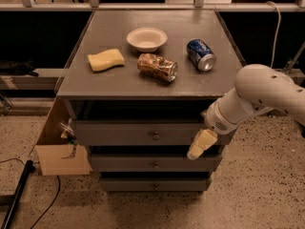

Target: Open top drawer

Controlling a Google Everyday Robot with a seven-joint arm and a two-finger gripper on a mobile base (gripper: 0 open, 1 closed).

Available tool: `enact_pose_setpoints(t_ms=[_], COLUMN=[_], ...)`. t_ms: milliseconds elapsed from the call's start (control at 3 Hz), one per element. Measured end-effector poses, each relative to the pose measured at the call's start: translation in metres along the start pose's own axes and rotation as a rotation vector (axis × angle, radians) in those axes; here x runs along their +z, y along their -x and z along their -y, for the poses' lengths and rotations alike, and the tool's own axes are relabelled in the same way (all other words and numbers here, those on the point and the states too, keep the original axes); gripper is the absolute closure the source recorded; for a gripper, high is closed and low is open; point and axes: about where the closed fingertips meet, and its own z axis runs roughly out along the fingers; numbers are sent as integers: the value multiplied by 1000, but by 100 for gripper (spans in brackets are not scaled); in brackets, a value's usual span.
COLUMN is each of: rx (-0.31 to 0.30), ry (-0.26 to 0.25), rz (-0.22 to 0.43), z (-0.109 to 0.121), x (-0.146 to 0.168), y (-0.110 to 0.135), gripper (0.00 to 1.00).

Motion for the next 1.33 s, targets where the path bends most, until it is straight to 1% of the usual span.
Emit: enact_pose_setpoints(t_ms=[667, 1000, 1333], rx=[27, 23, 45], ry=[-13, -49, -40], rz=[28, 76, 54], z=[10, 20, 25], x=[19, 48, 51], y=[-4, 19, 10], gripper=[0, 0, 0])
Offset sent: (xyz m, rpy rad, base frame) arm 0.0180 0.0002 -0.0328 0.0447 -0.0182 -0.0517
